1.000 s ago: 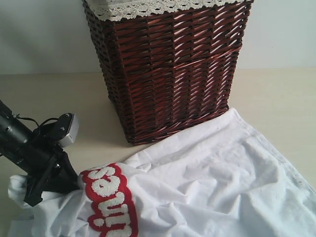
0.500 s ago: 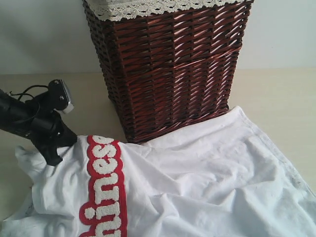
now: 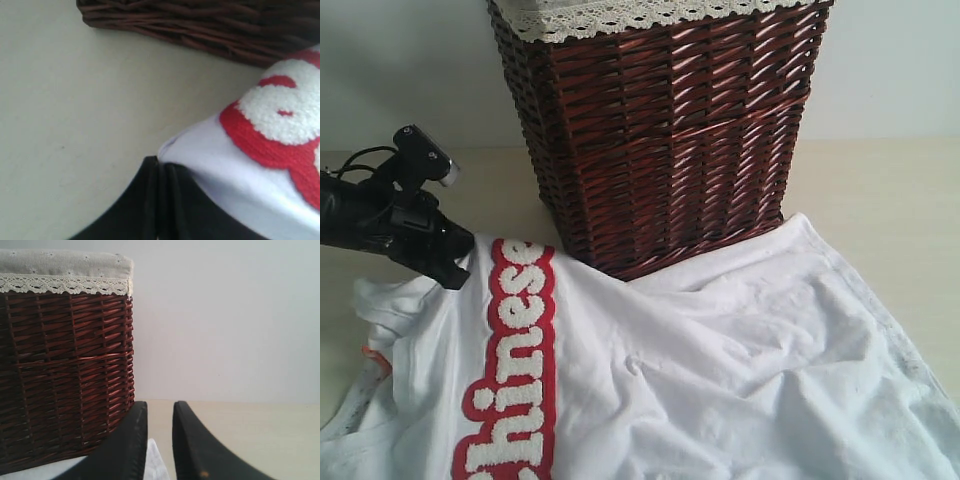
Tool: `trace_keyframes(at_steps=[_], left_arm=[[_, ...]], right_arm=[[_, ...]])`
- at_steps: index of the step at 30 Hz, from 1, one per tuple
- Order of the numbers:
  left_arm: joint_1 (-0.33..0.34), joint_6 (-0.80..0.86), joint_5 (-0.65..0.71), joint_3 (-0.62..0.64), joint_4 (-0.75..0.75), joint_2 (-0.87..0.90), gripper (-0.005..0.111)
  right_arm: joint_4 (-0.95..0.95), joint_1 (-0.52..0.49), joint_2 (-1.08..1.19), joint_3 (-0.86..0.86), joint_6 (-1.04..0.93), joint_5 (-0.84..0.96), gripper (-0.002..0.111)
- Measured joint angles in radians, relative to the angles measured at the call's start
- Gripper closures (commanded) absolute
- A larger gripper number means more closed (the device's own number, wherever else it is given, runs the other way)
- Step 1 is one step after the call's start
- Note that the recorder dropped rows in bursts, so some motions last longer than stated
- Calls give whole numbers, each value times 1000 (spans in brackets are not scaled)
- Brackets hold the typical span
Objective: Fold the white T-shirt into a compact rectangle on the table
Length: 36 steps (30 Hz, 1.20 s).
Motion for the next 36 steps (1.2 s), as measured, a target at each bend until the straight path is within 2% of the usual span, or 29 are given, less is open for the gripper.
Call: trace_keyframes(at_steps=[11,13,15,18,27,29,33,36], left_arm=[[0,41,55,-26,-66,-2,39],[0,41,36,-48,-86,-9,32],[0,41,23,-77,-114,-18,31],[0,38,15,-102,-142,-29,36],[0,25,-81,-122,-198,12,73],[0,32,-42,-131,-202,14,83],[0,39,121,-136,-198,14,103],[-18,39,185,-140,-215,35,107]], right_arm=[[0,0,0,0,0,0,88],[0,0,0,0,0,0,88],[0,0,0,0,0,0,88],[0,0,0,0,0,0,88],[0,0,0,0,0,0,88],[0,0,0,0,0,0,88],[0,0,0,0,0,0,88],[0,0,0,0,0,0,88]])
